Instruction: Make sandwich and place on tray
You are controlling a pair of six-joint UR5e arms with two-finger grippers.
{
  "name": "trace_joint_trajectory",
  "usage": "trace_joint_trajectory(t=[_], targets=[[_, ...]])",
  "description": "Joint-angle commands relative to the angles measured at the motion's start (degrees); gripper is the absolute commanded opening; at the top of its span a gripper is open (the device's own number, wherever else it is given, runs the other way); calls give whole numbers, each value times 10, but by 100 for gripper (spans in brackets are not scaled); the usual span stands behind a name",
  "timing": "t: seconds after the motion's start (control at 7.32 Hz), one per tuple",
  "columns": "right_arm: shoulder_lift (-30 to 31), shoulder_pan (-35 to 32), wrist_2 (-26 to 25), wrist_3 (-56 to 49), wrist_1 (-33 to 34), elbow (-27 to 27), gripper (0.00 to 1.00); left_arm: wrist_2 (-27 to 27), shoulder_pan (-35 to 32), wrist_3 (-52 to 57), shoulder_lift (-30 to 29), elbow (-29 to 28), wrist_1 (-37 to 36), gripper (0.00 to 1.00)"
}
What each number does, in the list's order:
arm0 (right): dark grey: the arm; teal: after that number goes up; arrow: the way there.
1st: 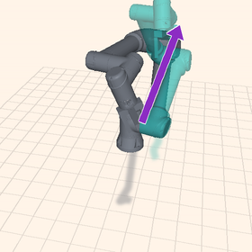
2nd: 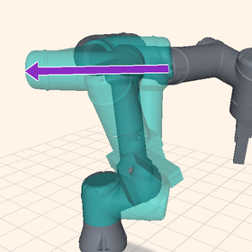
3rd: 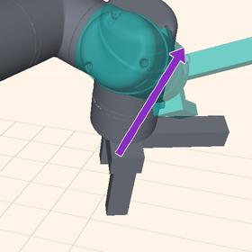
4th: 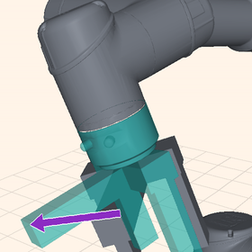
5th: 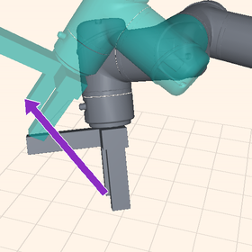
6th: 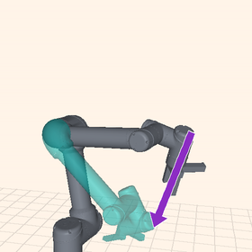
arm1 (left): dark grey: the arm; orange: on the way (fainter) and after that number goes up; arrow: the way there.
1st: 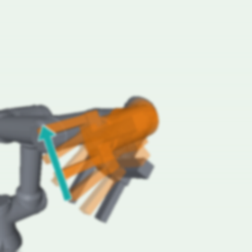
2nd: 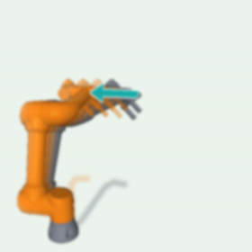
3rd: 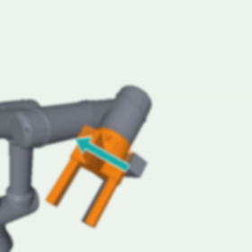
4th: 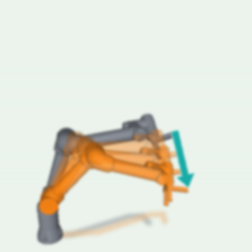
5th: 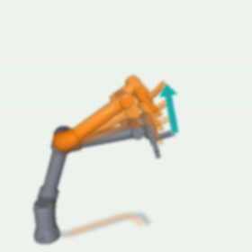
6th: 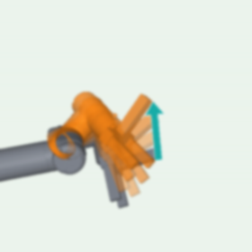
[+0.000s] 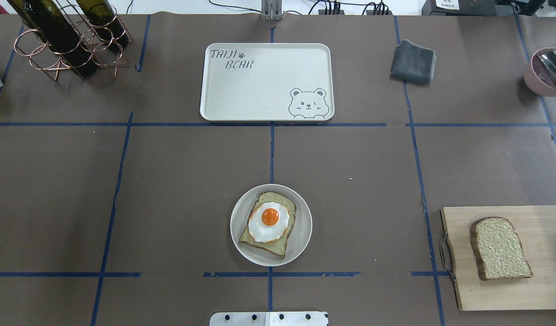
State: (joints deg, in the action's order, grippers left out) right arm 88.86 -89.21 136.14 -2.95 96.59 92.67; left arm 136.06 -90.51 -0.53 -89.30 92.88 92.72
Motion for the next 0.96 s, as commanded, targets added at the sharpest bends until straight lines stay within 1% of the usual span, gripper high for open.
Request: trace_joint_trajectory(t=[0.0,0.27,0.41,0.55,0.68,0.82], targets=[[0,1,0,-1,-1,-2,100,0,0,0,0,0,0,100],[0,1,1,0,0,3,100,1,0,-1,-1,10,1,100],[-6,3,3,1,0,28,100,2,0,2,-7,9,3,100],[-7,20,4,4,0,54,100,3,0,1,-35,14,2,100],[-7,22,11,10,0,73,100,4,1,0,-51,20,6,100],[-17,40,12,40,3,113,100,2,8,-1,-64,18,37,100]])
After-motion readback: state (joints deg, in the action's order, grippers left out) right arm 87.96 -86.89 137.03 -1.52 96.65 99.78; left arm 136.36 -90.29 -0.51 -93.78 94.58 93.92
